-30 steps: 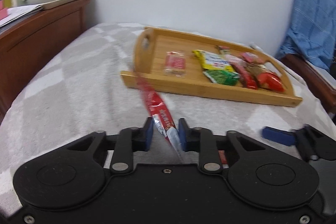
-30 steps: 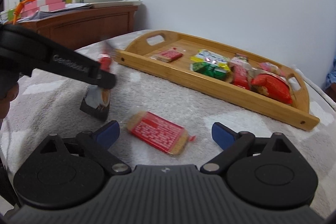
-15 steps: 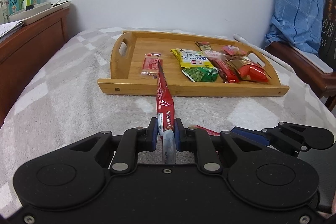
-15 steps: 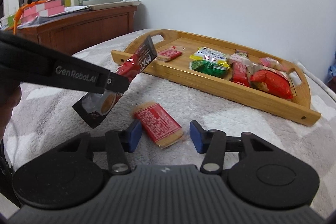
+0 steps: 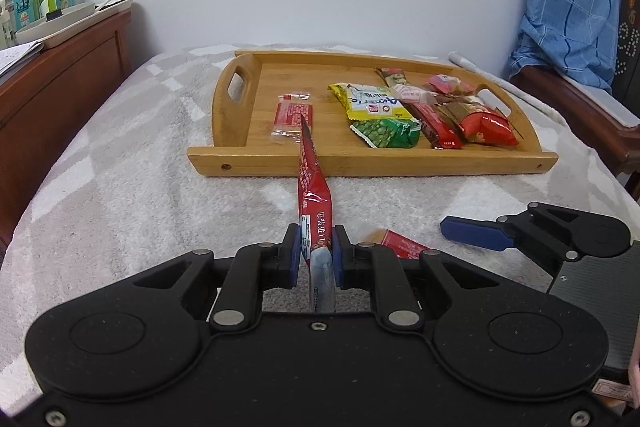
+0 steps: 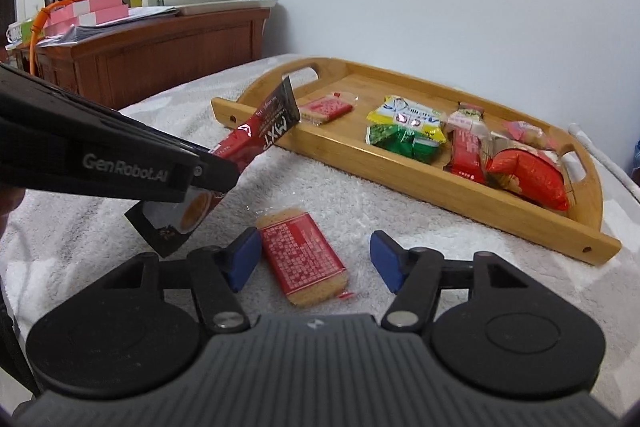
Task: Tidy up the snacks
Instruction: 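Grasp the red coffee stick with the left tool while the right tool grasps the red biscuit pack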
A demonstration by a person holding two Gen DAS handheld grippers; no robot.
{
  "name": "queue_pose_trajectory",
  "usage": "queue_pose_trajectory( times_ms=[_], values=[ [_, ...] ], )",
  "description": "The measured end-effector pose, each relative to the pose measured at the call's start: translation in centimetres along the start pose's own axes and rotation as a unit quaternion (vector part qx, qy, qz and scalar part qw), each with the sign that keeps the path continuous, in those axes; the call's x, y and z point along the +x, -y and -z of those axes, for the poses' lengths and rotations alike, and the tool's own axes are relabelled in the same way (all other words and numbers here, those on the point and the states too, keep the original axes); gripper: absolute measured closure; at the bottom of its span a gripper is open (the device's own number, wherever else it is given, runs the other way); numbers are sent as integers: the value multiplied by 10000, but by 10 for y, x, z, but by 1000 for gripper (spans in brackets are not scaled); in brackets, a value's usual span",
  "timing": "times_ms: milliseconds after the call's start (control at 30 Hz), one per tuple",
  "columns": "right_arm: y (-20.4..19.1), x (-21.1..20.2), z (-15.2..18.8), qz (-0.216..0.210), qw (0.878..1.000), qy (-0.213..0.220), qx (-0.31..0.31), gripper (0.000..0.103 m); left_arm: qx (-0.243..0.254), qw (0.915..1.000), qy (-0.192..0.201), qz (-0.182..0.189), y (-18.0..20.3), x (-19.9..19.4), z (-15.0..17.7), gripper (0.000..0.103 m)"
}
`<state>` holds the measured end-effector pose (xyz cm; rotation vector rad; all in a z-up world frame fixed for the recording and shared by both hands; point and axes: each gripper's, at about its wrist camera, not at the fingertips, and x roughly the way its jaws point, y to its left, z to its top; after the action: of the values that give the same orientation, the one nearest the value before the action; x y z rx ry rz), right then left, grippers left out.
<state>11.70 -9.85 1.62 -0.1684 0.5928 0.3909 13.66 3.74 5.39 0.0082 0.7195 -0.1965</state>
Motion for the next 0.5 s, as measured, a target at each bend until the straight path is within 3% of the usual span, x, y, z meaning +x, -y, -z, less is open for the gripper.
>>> queue_pose_trajectory(
  times_ms=[67,233,500],
  values=[
    [0,1,1,7,10000,-44,21,41,1,10000,-2,10,0,1,0,88],
    [-1,-1,2,19,10000,-12,43,60,38,10000,-4,66,4,2,-2,88],
    [7,-8,0,127,9991,79,401,64,27,10000,30,74,2,0,-3,88]
  ],
)
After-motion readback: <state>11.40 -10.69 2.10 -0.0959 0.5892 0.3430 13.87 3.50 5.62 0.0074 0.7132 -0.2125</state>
